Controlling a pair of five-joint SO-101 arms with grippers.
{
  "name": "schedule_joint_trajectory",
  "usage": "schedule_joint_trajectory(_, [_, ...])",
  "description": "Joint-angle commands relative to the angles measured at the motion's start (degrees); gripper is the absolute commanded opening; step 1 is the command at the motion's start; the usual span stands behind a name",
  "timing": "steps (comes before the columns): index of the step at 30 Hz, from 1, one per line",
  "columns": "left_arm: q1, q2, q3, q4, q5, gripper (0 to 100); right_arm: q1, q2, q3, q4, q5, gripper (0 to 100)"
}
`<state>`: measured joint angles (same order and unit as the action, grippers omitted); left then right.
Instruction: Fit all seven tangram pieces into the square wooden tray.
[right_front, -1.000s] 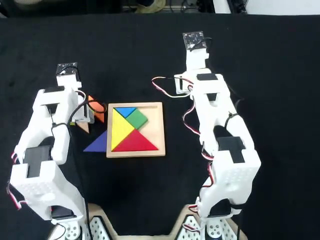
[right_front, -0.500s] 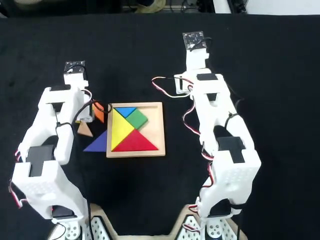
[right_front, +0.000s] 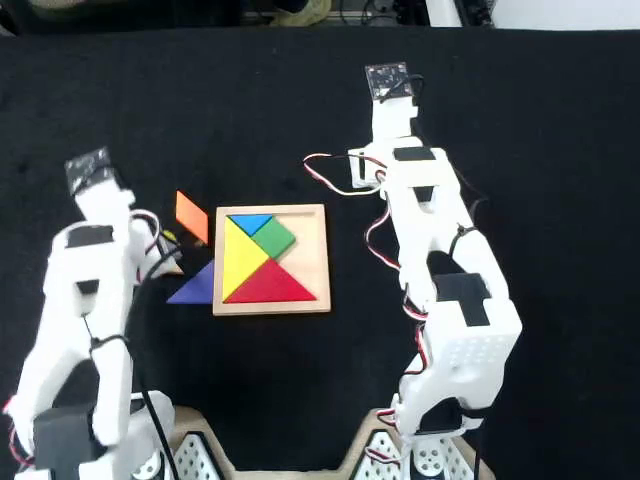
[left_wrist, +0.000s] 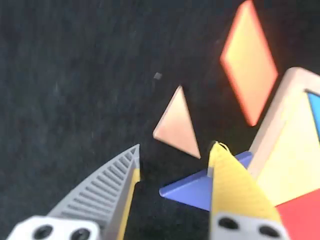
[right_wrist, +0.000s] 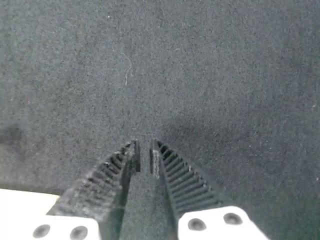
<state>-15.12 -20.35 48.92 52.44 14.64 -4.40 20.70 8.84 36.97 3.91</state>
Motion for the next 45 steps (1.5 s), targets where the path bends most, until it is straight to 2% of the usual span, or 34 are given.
schedule_joint_trajectory(1, [0.92, -1.14, 2.24, -3.16, 7.38, 23, 0.53, -0.13, -0.4, -1.05, 0.09, 4.5])
schedule_joint_trajectory(5, [4.35, 3.43, 1.27, -4.4, 12.48, 23, 0.53, -0.13, -0.4, -1.05, 0.09, 4.5])
schedule_joint_trajectory(10, [3.65, 9.49, -1.45, -8.0, 16.18, 23, 0.53, -0.13, -0.4, -0.97, 0.09, 4.5])
schedule_joint_trajectory(20, [-0.57, 13.98, -4.7, -7.82, 15.74, 22, 0.35, -0.13, -0.4, -0.88, 2.64, 4.5])
schedule_joint_trajectory(26, [-0.31, 14.59, -6.99, -7.91, 11.96, 22, -0.44, -0.13, -0.31, -0.79, 2.81, 4.5])
schedule_joint_trajectory(41, [-0.13, 17.85, -8.92, -7.74, 12.04, 22, -0.44, 1.19, -0.66, -0.79, 2.81, 4.5])
schedule_joint_trajectory(45, [-0.22, 20.75, -12.88, -4.66, 12.13, 22, -0.44, 1.19, -0.66, -0.79, 2.81, 4.5])
